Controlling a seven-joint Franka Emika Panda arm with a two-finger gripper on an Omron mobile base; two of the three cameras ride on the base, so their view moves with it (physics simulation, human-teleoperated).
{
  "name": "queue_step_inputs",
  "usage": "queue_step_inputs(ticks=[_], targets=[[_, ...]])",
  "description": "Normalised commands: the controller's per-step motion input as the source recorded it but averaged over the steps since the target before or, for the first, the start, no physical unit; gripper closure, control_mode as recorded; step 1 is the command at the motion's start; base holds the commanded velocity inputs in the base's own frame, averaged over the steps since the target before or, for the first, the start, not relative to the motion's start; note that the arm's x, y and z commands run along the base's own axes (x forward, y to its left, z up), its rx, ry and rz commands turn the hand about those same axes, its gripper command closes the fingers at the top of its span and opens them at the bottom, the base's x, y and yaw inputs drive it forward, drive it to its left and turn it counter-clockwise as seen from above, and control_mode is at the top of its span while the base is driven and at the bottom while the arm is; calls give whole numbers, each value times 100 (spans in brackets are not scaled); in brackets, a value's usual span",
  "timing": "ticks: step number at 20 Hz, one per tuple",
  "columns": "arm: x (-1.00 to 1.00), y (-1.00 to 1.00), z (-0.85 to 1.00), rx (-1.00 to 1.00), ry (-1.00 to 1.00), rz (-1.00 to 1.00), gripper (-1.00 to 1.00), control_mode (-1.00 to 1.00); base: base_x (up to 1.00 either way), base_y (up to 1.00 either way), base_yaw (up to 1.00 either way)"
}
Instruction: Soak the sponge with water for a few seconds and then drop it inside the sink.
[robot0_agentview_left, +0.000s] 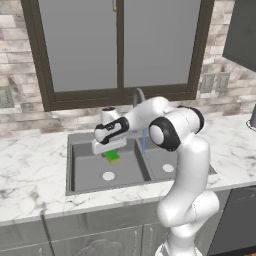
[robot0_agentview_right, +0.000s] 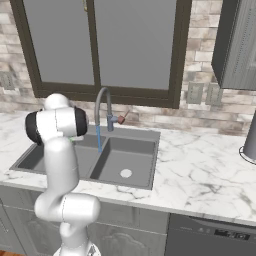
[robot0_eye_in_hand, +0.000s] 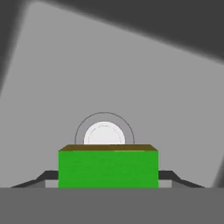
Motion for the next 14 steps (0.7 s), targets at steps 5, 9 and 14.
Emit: queue_step_inputs(ticks=[5,9,14], targets=[[0,0,-39,0,0,0,100,-100,0,0,0],[0,0,-27,0,0,0,100,-100,0,0,0],[0,0,-37,0,0,0,100,-100,0,0,0]])
